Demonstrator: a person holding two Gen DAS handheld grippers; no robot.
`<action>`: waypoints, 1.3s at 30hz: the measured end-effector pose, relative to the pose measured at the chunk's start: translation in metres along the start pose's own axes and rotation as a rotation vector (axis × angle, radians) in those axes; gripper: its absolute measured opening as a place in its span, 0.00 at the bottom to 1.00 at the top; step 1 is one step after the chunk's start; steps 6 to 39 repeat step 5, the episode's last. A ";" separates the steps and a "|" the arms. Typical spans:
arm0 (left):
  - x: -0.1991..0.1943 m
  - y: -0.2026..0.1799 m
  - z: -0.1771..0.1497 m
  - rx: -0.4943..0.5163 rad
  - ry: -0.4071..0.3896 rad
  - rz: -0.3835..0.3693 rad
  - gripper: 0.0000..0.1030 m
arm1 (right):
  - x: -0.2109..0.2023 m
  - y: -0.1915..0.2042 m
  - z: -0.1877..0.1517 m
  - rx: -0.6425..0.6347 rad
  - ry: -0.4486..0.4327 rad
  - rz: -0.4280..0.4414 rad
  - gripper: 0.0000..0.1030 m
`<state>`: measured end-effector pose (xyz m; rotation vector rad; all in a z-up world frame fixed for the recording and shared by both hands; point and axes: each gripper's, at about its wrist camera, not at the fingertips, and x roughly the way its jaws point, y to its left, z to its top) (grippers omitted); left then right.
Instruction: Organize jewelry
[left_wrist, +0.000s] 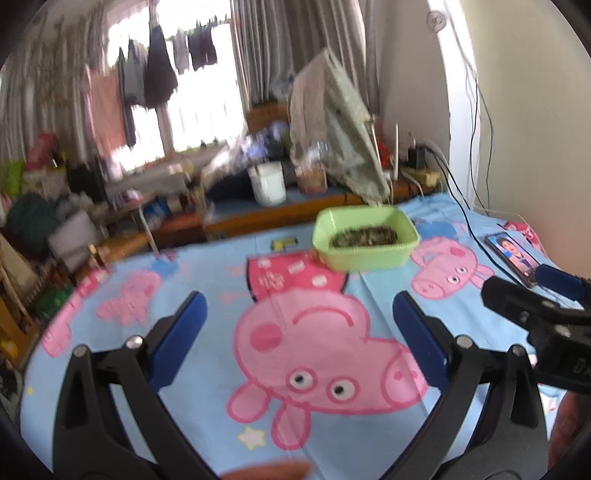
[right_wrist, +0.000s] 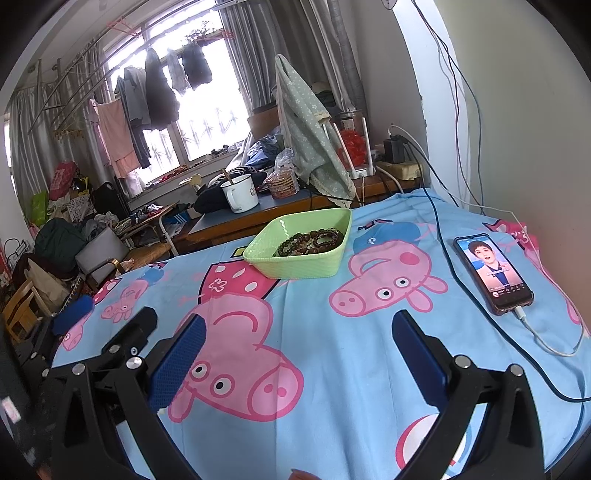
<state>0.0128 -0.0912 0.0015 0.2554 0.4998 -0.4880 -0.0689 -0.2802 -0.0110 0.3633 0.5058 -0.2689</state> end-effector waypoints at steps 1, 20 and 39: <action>0.003 0.003 0.000 -0.015 0.013 -0.005 0.94 | 0.000 0.000 0.000 0.000 0.002 0.000 0.72; 0.005 0.011 -0.001 -0.050 0.028 -0.009 0.94 | 0.001 0.000 -0.001 0.000 0.004 0.002 0.72; 0.005 0.011 -0.001 -0.050 0.028 -0.009 0.94 | 0.001 0.000 -0.001 0.000 0.004 0.002 0.72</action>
